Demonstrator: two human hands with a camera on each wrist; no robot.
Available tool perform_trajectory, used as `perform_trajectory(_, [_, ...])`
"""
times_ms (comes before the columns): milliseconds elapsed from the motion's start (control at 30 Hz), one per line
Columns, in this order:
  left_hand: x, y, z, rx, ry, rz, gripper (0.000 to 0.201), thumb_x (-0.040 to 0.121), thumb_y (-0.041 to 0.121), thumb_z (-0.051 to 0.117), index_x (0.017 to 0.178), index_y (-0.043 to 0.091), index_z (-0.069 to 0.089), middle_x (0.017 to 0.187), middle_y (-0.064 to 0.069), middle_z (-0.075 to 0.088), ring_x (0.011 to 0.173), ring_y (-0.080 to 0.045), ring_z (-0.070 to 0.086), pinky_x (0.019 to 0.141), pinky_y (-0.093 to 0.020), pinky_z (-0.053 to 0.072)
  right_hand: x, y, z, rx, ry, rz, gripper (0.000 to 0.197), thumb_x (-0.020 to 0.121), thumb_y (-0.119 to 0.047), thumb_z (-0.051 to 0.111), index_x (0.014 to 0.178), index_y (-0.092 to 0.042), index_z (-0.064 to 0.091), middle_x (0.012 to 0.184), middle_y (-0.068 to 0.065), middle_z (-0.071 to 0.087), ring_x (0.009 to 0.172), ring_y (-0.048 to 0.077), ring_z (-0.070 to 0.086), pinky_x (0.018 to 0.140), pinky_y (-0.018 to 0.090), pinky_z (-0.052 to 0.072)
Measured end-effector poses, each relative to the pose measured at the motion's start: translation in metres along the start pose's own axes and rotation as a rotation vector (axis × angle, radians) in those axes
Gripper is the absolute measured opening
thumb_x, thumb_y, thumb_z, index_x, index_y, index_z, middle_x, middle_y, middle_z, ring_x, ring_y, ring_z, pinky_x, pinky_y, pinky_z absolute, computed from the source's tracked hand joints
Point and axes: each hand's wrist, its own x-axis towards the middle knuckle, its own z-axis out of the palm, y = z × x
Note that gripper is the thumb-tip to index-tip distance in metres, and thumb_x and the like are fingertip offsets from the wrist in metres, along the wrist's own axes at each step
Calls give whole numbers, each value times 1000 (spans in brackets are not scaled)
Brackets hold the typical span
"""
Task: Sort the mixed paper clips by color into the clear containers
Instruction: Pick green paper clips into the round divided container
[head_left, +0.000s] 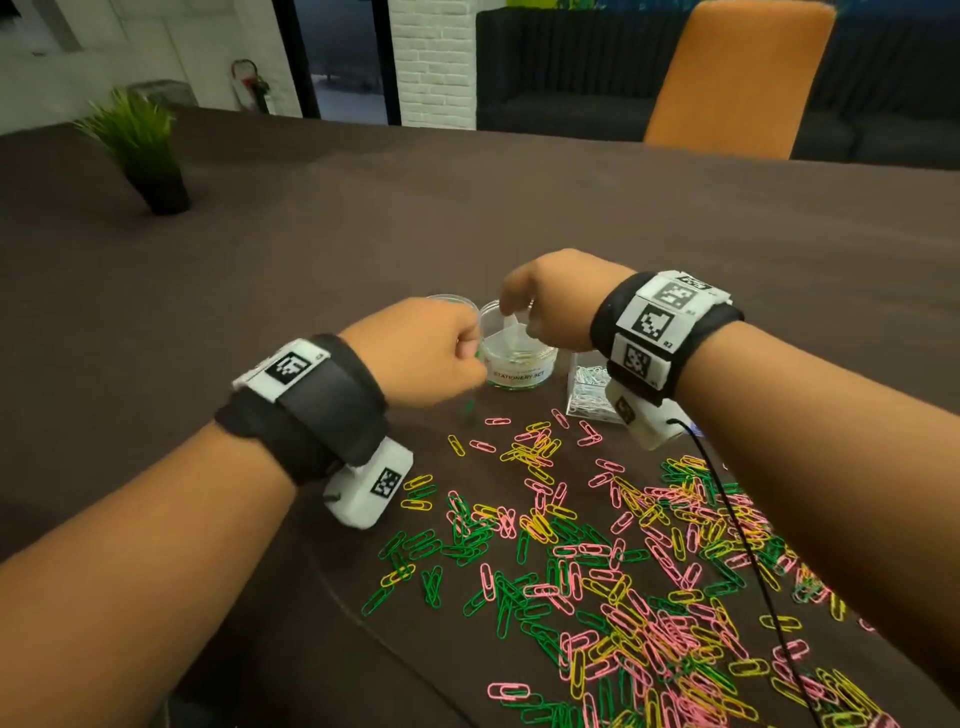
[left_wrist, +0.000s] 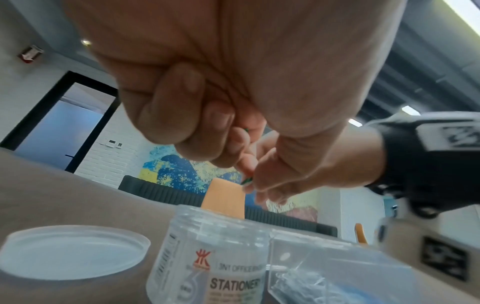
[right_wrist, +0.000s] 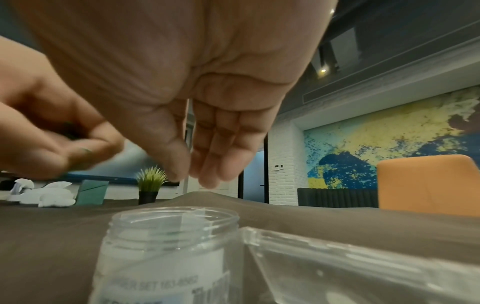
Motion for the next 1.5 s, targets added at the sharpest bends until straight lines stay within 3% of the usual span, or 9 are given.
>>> perform_trajectory(233, [75, 25, 7, 164, -96, 116, 2, 81, 21, 58, 83, 22, 58, 77, 7, 57, 76, -18, 54, 65, -28, 41, -37, 26, -1, 22, 60, 38, 28, 89, -11, 57, 111, -25, 67, 108, -6, 65, 99, 19, 62, 89, 36, 53])
perform_trajectory(433, [90, 34, 4, 214, -248, 161, 28, 82, 7, 55, 102, 25, 63, 89, 10, 60, 85, -16, 59, 75, -30, 49, -62, 34, 11, 24, 67, 65, 20, 88, -16, 57, 102, -27, 65, 99, -6, 60, 92, 20, 60, 82, 38, 54])
perform_trajectory(733, [82, 33, 9, 244, -196, 222, 34, 82, 0, 54, 85, 34, 52, 87, 13, 54, 89, -16, 56, 69, -28, 42, -62, 13, 24, 37, 63, 43, 16, 88, -13, 56, 91, -29, 56, 94, -4, 55, 85, 21, 57, 77, 38, 53])
perform_trajectory(867, [72, 19, 5, 169, -102, 247, 31, 81, 8, 58, 94, 35, 60, 95, 10, 62, 91, -15, 61, 82, -37, 53, -72, 1, 27, 44, 63, 23, 14, 88, -15, 54, 88, -29, 54, 92, -5, 54, 85, 22, 57, 75, 37, 52])
perform_trajectory(967, [53, 4, 2, 145, -13, 273, 14, 79, 16, 64, 88, 26, 67, 84, 10, 63, 81, -13, 60, 79, -31, 51, -95, -1, 31, 47, 7, -26, 8, 86, -21, 56, 87, -29, 55, 92, -6, 57, 85, 20, 58, 74, 37, 52])
perform_trajectory(1100, [22, -19, 14, 307, -327, 157, 12, 80, 31, 74, 90, 27, 70, 81, 15, 65, 77, -9, 60, 74, -24, 49, -142, 17, 33, -11, -155, -25, 8, 88, -39, 57, 87, -31, 55, 89, -12, 54, 82, 12, 56, 73, 32, 50])
perform_trajectory(1167, [14, -29, 26, 336, -368, 139, 16, 82, 38, 73, 96, 31, 69, 89, 15, 65, 83, -9, 60, 74, -24, 47, -168, 34, 31, -18, -183, 33, 16, 86, -50, 53, 87, -34, 55, 86, -17, 53, 78, 6, 55, 70, 29, 50])
perform_trajectory(1367, [11, -30, 28, 340, -349, 139, 5, 87, 32, 65, 85, 28, 68, 77, 14, 64, 75, -8, 59, 68, -26, 46, -240, 104, 36, -67, -167, 240, 16, 76, -60, 58, 84, -52, 46, 74, -23, 45, 60, -3, 50, 54, 27, 50])
perform_trajectory(1500, [32, -6, 18, 73, -42, 134, 6, 85, 27, 69, 89, 32, 70, 80, 14, 66, 79, -9, 62, 77, -27, 50, -300, 144, 63, 19, -222, 424, 35, 63, -59, 70, 87, -61, 44, 68, -28, 48, 57, -10, 49, 48, 23, 49])
